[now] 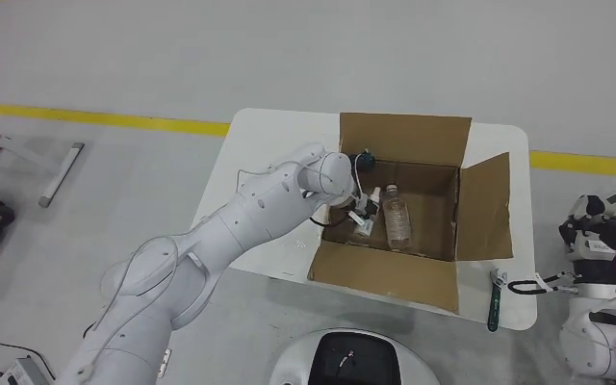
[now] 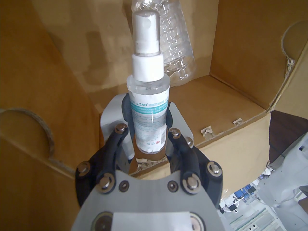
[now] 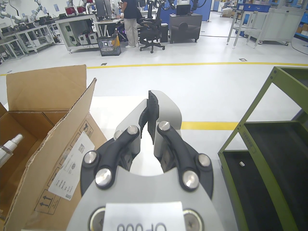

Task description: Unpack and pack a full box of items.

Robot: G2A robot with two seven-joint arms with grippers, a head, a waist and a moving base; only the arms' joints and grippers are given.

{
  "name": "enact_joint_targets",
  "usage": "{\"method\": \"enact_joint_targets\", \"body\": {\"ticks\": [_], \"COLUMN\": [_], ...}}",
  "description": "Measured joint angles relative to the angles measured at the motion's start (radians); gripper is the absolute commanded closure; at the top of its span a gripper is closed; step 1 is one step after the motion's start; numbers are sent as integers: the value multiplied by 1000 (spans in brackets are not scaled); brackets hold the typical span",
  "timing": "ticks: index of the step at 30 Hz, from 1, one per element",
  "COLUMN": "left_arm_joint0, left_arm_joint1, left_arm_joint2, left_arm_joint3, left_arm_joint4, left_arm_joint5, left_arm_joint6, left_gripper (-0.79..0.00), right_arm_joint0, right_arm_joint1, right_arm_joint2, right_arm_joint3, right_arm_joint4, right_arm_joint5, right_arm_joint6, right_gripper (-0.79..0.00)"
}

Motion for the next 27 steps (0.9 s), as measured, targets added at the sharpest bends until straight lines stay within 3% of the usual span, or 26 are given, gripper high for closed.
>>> {"method": "enact_joint_targets", "body": {"ticks": [1,3,5,19,27], "left_arm_joint0": [1,0,-4,-10,0], "left_arm_joint1": [-2,-6,-9,-6,28], "left_arm_joint2": [-3,-7,-9,-40,-111], "left_arm_joint3": [4,8,9,-47,-216], "left_arm_joint4": [-4,-4,1,77,181], "left_arm_joint5": [1,1,-2,17,-9], "left_arm_joint6": [8,15,9,-25,-16], "left_gripper": [-68,-610,-785,-785,-785], "right_arm_joint0": [0,0,0,0,0], "right_arm_joint1": [0,0,0,0,0], "right_arm_joint2": [0,0,0,0,0], "right_arm_joint3": [0,0,0,0,0], "right_arm_joint4": [0,0,0,0,0], "right_arm_joint5": [0,0,0,0,0], "right_arm_joint6": [0,0,0,0,0], "right_gripper": [0,0,0,0,0]}}
